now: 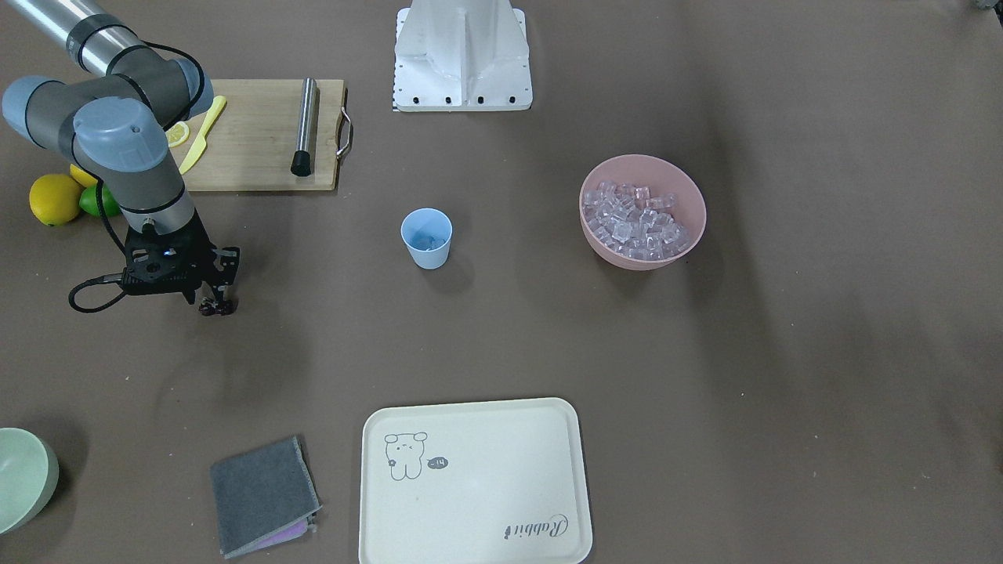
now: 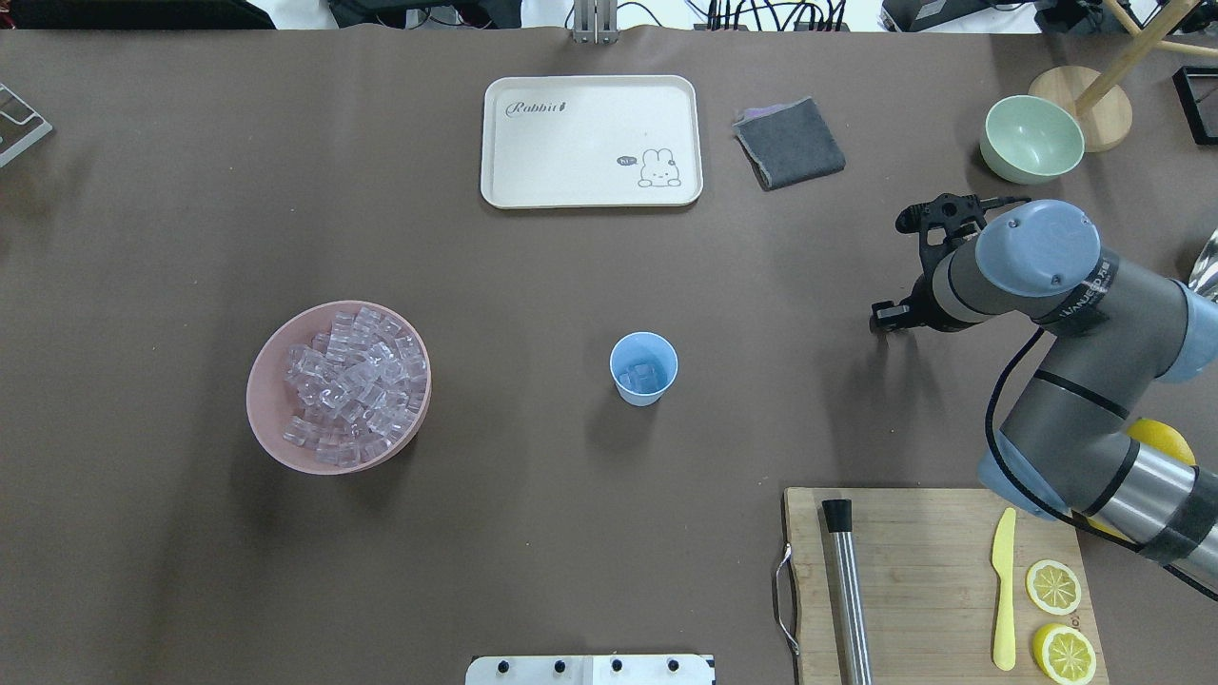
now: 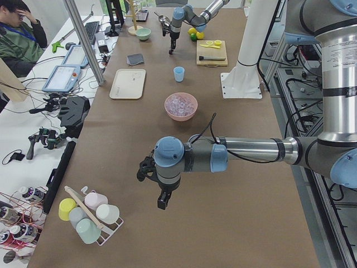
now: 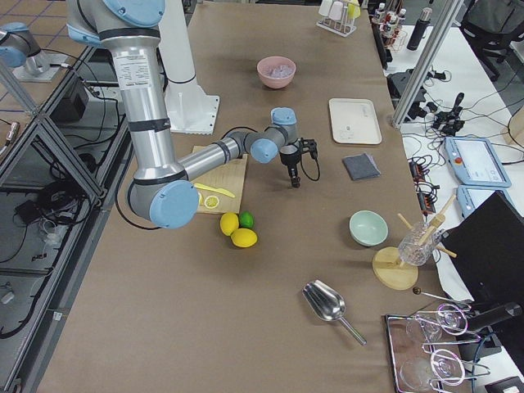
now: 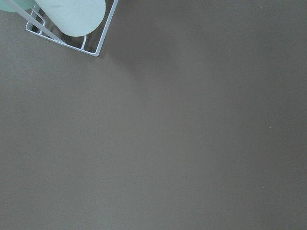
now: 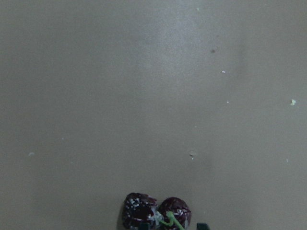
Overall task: Put ice and cherries in cup
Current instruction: 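Lower the right gripper and grasp the cherries by their stems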
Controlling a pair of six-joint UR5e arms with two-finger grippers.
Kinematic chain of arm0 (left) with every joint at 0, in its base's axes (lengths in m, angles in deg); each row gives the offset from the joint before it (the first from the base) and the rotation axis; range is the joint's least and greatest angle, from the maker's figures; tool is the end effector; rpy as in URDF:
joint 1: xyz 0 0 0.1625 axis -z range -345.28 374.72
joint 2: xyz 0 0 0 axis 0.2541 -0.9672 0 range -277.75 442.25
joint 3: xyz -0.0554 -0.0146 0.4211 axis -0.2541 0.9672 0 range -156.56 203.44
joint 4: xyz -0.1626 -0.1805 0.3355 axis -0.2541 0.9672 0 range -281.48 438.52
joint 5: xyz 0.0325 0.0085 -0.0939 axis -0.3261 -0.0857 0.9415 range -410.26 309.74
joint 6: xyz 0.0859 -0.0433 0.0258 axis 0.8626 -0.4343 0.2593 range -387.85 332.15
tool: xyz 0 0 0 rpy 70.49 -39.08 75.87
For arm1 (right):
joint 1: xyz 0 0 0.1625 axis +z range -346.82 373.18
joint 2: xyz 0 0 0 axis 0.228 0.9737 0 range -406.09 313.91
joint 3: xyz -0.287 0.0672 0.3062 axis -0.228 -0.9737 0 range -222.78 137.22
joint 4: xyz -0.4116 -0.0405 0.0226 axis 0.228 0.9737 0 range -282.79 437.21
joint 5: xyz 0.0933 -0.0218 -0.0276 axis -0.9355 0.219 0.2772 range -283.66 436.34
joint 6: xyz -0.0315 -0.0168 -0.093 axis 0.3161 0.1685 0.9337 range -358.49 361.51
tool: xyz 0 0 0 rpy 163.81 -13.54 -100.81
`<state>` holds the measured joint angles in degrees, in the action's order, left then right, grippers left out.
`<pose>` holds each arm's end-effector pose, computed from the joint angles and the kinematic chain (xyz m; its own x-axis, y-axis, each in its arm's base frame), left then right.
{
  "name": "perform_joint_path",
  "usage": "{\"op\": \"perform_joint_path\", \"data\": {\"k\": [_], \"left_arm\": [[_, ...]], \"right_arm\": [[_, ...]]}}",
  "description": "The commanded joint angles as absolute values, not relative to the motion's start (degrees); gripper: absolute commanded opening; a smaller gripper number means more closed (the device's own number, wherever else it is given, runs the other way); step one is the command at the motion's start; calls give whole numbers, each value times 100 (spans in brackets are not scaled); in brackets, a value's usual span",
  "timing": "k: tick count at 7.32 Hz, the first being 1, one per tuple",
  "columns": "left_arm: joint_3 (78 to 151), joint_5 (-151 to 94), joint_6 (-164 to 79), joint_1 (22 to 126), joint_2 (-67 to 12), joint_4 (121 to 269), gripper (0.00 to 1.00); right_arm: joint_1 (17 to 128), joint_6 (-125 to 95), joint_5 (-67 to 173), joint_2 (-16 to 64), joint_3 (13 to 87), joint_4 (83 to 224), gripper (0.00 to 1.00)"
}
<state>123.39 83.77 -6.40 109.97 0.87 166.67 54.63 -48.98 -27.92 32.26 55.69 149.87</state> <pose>-0.1030 -0.4198 0.6461 0.6992 0.2972 -0.6502 -0.1765 0.9531 0.2459 -0.3717 -0.4733 0.4598 0.7957 -0.1200 0.5937 -0.0298 0.9712 0.2362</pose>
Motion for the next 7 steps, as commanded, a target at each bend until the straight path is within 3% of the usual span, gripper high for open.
{"op": "perform_joint_path", "data": {"k": [1, 7], "left_arm": [[12337, 8377, -640, 10999, 87, 16667, 98], [12328, 8377, -640, 10999, 87, 16667, 98]], "right_arm": [[5501, -4798, -2789, 3222, 5574, 14981, 42], [5563, -4789, -2798, 3108, 5565, 15034, 40]]}}
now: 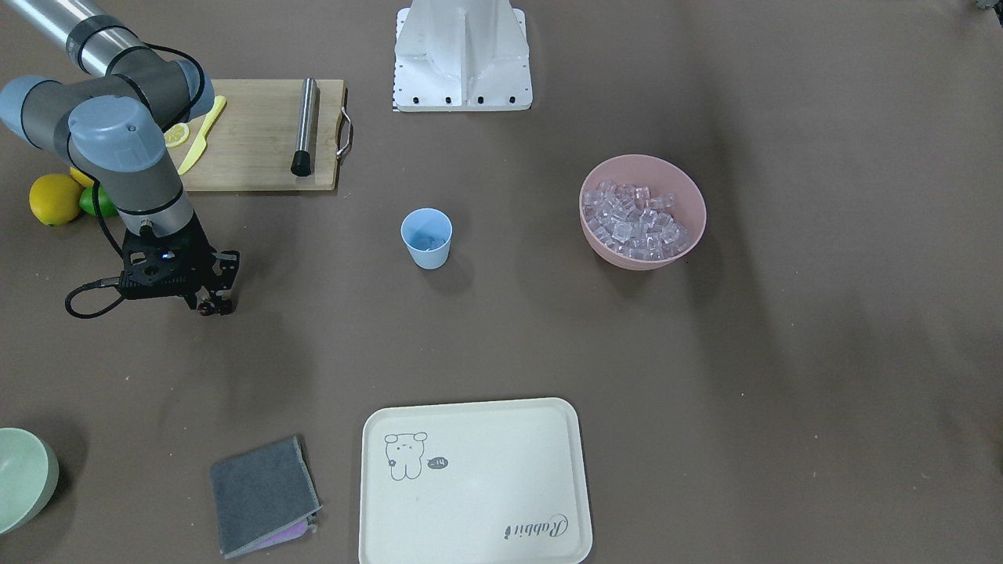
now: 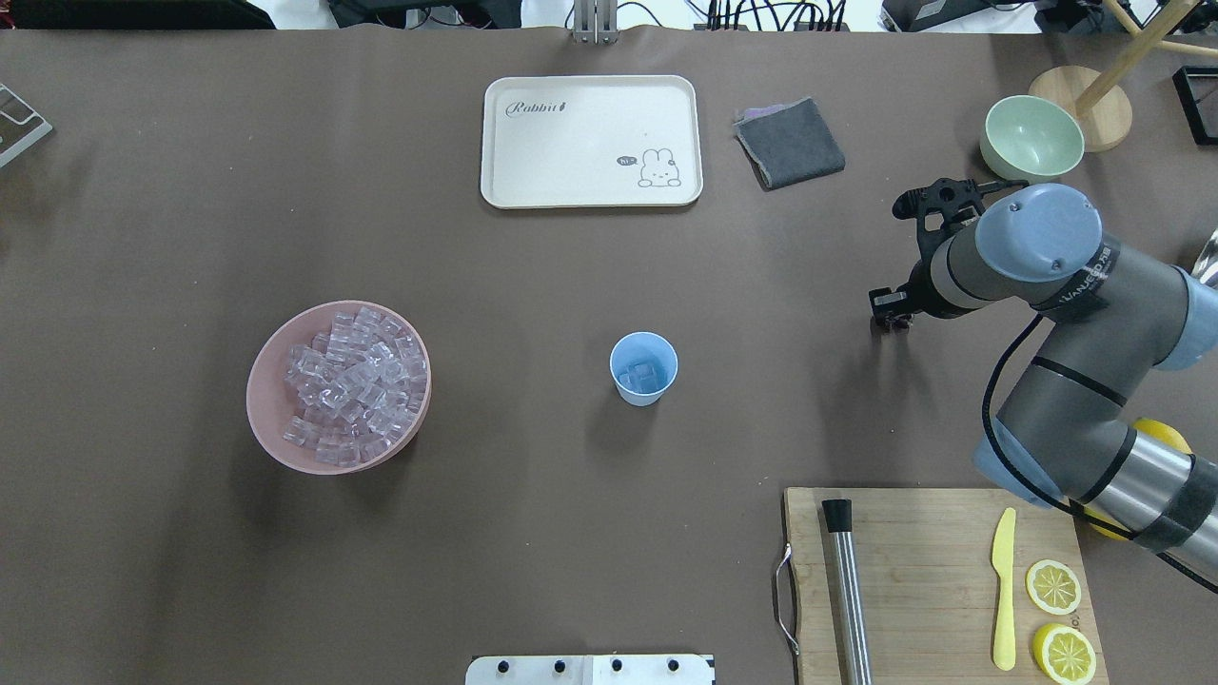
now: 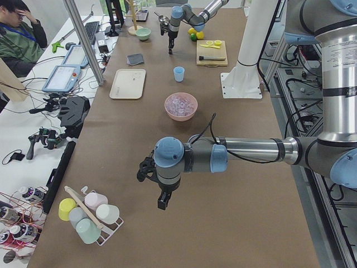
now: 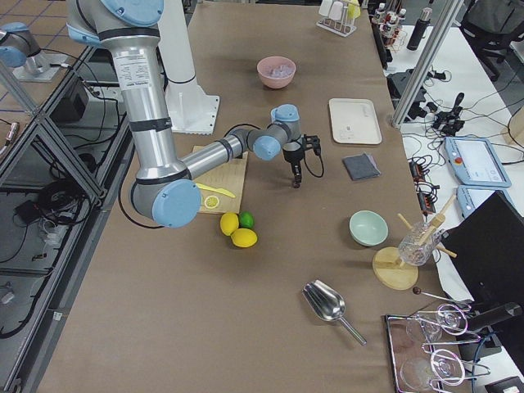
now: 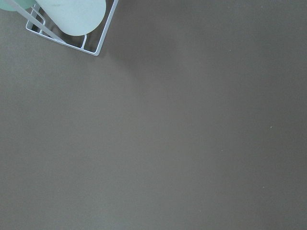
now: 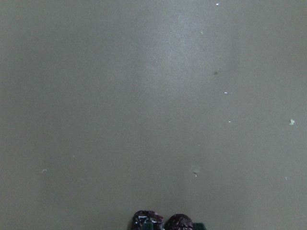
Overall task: Put ice and cherries in cup
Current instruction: 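Lower the right gripper and grasp the cherries by their stems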
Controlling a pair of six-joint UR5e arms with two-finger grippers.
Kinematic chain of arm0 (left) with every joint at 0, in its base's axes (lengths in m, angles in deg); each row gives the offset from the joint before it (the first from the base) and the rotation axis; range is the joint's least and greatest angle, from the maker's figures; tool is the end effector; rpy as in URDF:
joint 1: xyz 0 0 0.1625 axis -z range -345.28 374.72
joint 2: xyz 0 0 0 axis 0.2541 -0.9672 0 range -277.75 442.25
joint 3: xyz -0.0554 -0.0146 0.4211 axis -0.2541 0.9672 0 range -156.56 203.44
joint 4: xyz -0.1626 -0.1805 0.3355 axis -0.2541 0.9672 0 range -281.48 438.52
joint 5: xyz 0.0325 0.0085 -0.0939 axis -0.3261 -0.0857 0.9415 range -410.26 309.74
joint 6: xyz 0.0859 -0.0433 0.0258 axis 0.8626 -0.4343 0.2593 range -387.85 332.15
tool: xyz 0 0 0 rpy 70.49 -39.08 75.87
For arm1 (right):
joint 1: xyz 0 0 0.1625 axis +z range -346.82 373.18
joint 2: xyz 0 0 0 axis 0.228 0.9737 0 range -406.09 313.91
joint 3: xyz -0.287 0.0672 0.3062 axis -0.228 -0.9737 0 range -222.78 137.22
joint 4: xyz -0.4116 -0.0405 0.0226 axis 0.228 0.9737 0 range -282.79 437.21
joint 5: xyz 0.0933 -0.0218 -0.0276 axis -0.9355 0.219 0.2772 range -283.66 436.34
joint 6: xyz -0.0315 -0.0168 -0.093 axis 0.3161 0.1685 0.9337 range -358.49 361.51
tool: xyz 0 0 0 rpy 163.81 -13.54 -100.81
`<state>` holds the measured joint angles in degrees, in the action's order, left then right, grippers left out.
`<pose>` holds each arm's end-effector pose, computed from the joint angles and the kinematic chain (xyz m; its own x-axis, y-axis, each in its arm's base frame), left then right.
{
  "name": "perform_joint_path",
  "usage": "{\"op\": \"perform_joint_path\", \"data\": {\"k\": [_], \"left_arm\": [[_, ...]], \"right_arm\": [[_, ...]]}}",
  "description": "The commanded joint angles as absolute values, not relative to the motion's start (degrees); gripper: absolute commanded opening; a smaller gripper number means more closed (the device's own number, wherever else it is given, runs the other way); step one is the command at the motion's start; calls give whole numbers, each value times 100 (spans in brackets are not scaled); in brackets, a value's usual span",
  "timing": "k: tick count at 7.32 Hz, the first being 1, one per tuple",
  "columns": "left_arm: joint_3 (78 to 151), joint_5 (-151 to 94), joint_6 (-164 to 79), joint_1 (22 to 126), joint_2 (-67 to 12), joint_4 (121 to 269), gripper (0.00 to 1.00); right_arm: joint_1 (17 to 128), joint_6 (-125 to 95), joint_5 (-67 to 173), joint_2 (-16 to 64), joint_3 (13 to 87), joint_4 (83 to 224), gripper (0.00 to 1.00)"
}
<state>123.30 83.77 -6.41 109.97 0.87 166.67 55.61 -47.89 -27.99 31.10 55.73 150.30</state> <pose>-0.1030 -0.4197 0.6469 0.6992 0.2960 -0.6508 -0.1763 0.9535 0.2443 -0.3678 -0.4833 0.4484 0.7920 -0.1303 0.5964 -0.0332 0.9663 0.2552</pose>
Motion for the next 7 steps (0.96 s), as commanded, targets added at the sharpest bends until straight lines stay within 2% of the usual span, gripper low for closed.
{"op": "perform_joint_path", "data": {"k": [1, 3, 7], "left_arm": [[12328, 8377, -640, 10991, 87, 16667, 98], [12337, 8386, -640, 10991, 78, 16667, 98], [12337, 8386, -649, 10991, 87, 16667, 98]], "right_arm": [[5563, -4780, -2798, 3117, 5565, 15034, 39], [5572, -4657, -2798, 3108, 5583, 15034, 0], [5729, -4613, -2886, 2960, 5662, 15051, 0]]}}
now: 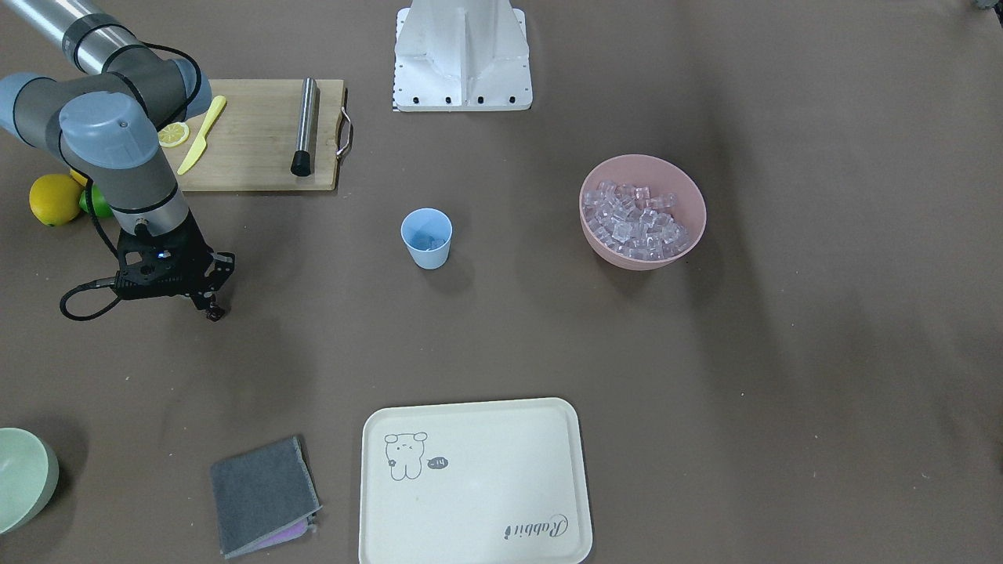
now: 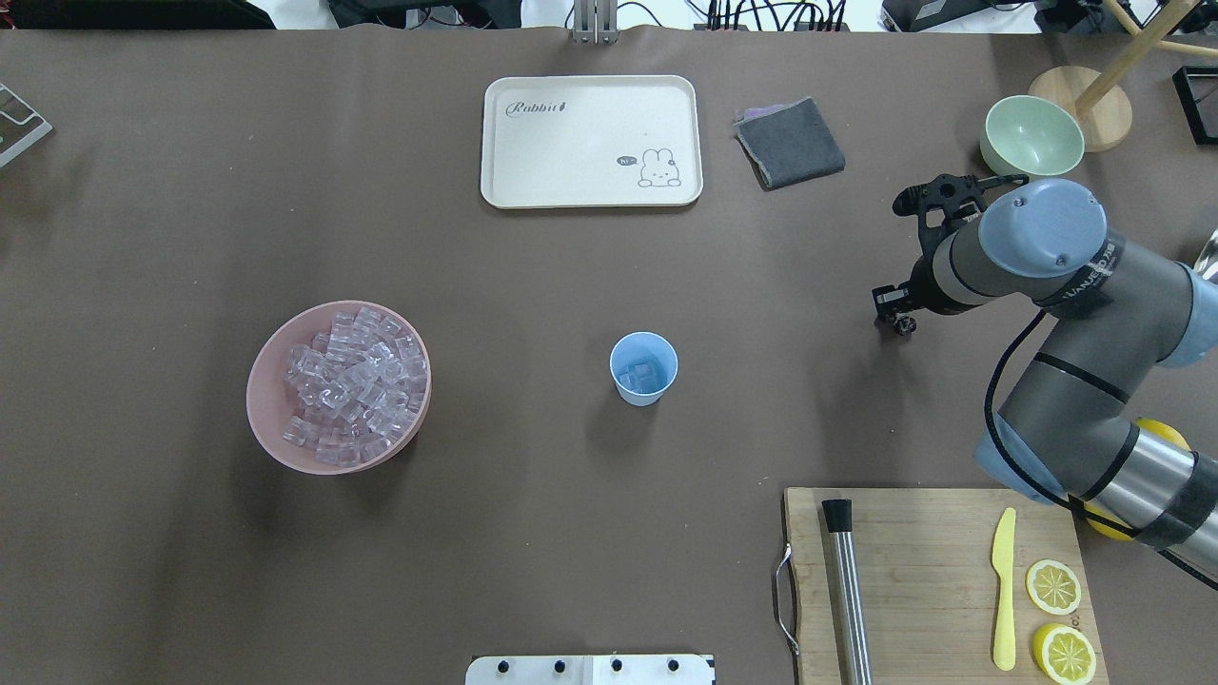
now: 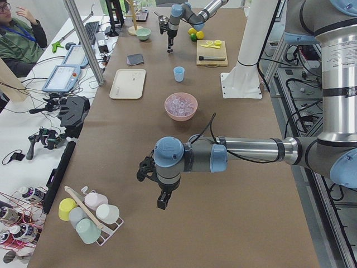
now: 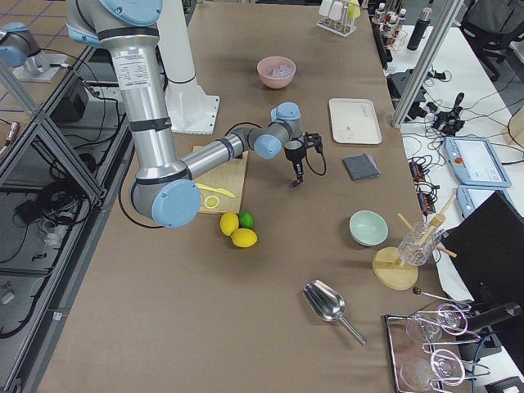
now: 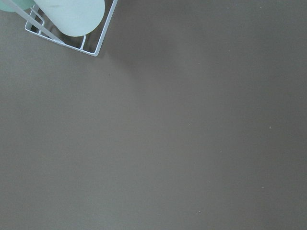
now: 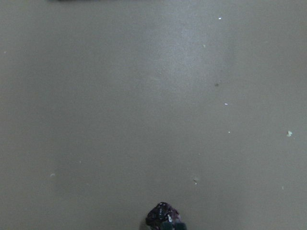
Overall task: Put ice and cherries in cup
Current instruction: 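Lower the right gripper and grasp the cherries by their stems, then lift the cherries and carry them over the light-blue cup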
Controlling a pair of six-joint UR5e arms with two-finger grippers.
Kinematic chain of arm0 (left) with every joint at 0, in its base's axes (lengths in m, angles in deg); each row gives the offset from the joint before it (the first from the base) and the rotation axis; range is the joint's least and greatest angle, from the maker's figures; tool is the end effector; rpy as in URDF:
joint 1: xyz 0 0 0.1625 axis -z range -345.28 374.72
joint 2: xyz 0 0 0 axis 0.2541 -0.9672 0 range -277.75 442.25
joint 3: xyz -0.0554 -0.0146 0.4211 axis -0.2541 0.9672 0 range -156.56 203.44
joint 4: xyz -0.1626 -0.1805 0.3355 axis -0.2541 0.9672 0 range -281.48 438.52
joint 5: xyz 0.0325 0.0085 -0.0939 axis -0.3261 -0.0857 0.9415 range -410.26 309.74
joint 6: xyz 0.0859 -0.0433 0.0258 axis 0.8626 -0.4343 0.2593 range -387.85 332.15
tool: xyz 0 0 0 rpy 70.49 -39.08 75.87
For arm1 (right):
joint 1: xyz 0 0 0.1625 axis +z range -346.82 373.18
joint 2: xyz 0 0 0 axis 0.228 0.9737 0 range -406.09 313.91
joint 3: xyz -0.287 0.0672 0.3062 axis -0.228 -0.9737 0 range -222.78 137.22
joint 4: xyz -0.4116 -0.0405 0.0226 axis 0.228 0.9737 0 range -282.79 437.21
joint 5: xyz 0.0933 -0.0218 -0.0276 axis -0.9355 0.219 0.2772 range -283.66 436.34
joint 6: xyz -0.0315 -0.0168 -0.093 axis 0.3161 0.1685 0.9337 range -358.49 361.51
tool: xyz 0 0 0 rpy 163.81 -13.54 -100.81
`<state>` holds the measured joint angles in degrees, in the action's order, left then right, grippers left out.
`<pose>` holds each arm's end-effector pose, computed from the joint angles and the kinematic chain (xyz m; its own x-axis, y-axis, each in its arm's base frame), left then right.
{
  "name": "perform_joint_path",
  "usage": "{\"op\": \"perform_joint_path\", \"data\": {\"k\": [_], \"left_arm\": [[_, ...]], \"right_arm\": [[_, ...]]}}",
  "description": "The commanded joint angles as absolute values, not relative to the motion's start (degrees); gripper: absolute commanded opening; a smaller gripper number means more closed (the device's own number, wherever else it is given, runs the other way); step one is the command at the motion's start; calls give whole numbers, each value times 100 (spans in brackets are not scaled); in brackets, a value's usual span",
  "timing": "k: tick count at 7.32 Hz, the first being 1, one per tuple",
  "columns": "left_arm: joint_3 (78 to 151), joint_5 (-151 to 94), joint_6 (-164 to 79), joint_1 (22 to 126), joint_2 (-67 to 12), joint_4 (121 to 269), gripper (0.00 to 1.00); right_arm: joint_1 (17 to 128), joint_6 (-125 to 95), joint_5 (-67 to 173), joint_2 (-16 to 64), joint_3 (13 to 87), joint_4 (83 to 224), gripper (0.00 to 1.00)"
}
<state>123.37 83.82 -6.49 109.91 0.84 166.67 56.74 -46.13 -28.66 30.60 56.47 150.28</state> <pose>-0.1025 -0.4202 0.6460 0.6986 0.2966 -0.6511 -0.1761 0.9533 0.2452 -0.3594 -0.4900 0.4364 0.7813 -0.1552 0.6045 -0.0269 0.9593 0.2810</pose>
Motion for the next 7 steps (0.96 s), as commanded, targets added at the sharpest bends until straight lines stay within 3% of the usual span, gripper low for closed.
{"op": "perform_joint_path", "data": {"k": [1, 7], "left_arm": [[12337, 8386, -649, 10991, 87, 16667, 98], [12337, 8386, -649, 10999, 87, 16667, 98]], "right_arm": [[5730, -4665, -2886, 2802, 5662, 15069, 0], [5188, -7862, -2704, 1503, 5978, 15753, 0]]}}
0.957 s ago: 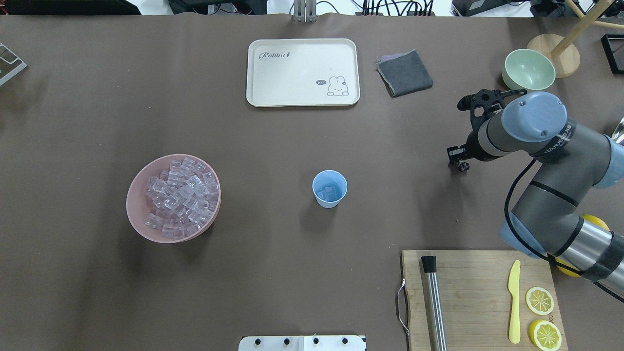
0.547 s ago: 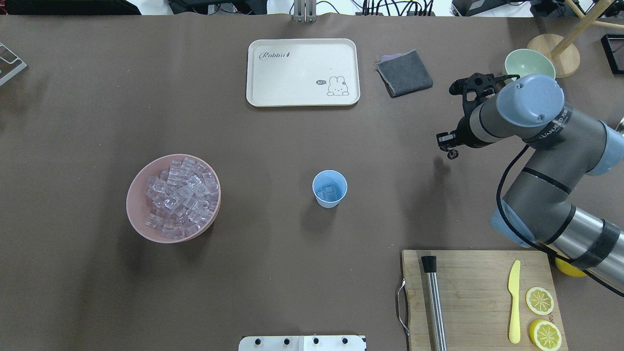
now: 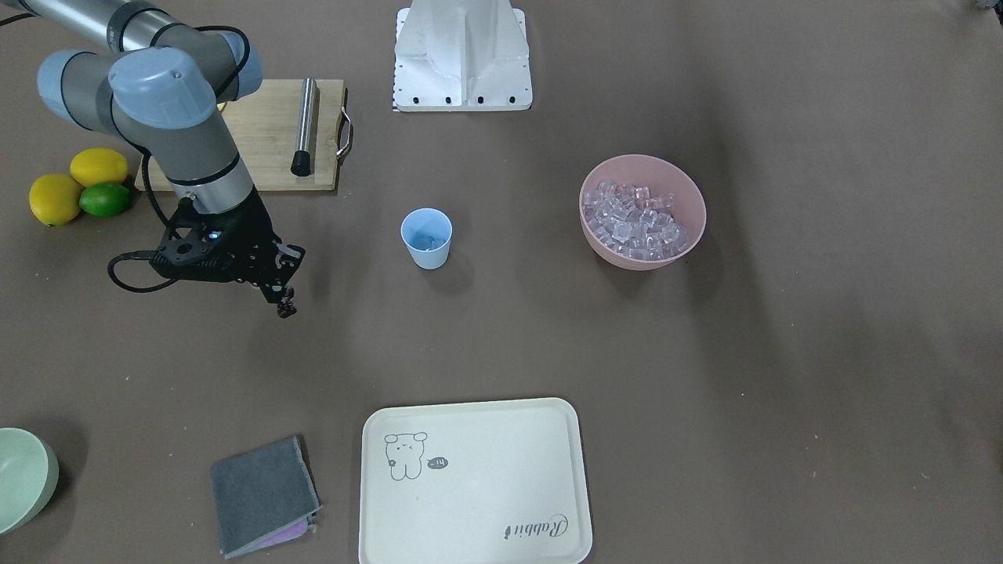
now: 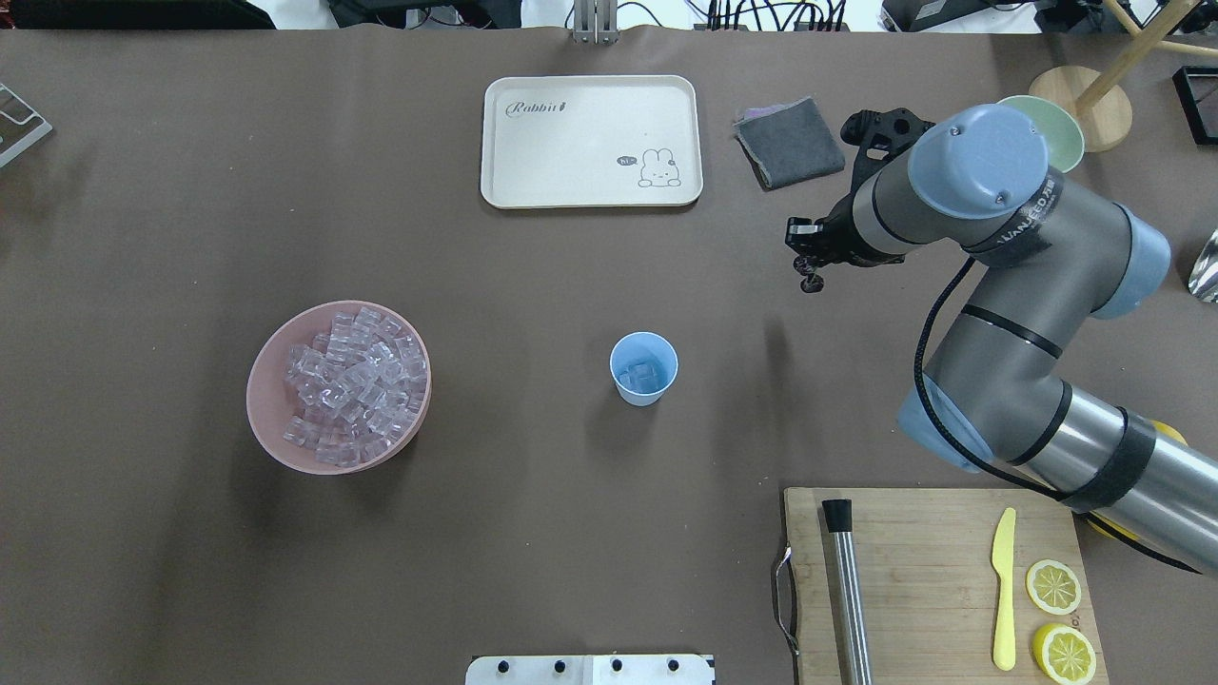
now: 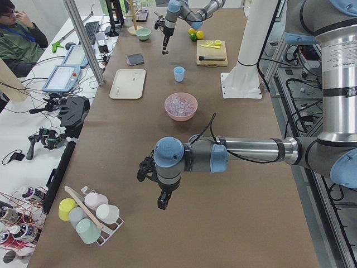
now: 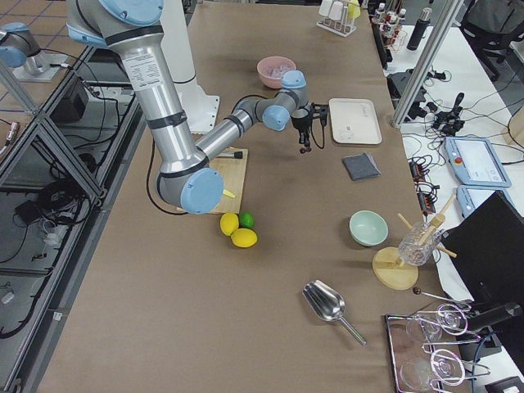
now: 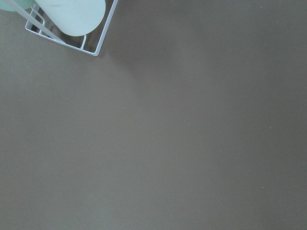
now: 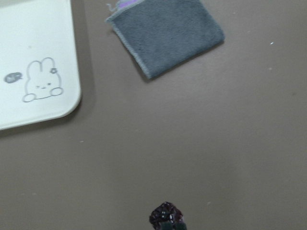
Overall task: Put ice and cherries in cup
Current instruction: 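Lift the cherries and carry them over the light-blue cup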
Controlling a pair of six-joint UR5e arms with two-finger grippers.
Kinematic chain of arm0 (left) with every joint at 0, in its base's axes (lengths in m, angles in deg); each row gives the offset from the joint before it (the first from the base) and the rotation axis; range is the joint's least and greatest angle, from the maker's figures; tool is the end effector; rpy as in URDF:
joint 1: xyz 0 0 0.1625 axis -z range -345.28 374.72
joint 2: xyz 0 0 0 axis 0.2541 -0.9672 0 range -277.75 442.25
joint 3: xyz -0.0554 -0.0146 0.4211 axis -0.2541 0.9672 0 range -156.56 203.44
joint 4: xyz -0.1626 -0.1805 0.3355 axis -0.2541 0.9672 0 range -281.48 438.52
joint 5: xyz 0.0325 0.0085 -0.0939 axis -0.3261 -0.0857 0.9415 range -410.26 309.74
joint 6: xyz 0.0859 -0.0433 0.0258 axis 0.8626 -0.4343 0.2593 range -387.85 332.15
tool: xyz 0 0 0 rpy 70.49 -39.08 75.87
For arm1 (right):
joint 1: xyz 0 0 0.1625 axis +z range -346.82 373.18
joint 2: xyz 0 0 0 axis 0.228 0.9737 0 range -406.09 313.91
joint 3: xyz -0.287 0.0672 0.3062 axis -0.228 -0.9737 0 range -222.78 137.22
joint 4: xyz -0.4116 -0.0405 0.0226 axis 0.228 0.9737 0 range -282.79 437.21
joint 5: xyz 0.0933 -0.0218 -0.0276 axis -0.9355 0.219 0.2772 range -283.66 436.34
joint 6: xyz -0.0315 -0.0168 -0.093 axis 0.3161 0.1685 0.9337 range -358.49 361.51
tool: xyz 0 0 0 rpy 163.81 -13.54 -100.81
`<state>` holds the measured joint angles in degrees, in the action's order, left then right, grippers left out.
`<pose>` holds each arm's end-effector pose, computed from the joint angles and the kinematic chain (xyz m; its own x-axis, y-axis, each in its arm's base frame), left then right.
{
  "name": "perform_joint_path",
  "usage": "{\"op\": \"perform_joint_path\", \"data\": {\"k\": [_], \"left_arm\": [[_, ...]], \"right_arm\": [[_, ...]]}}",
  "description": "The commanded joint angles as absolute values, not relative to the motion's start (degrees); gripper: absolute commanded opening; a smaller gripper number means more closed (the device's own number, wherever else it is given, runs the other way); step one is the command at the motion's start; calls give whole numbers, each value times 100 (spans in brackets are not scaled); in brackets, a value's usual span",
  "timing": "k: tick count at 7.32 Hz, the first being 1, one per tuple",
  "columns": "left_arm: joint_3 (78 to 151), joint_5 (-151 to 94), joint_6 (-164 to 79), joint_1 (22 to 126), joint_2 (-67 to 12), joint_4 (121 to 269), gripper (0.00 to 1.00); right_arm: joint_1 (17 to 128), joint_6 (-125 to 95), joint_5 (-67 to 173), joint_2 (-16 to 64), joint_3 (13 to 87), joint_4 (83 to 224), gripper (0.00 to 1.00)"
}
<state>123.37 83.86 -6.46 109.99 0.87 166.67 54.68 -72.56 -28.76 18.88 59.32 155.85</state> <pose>-0.1030 -0.4198 0.6462 0.6985 0.2958 -0.6516 -0.1750 0.9535 0.2453 -0.4011 -0.4982 0.2999 0.6128 0.1883 0.7675 -0.3384 0.9402 0.0396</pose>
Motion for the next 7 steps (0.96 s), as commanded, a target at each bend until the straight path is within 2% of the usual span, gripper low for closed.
{"op": "perform_joint_path", "data": {"k": [1, 3, 7], "left_arm": [[12329, 8386, -640, 10991, 87, 16667, 98], [12337, 8386, -640, 10999, 87, 16667, 98], [12355, 8386, -649, 10991, 78, 16667, 98]], "right_arm": [[4785, -8213, -2336, 1030, 5944, 16233, 0], [4142, -8802, -1710, 465, 5961, 16834, 0], [3946, -8814, -1708, 506, 6058, 16994, 0]]}}
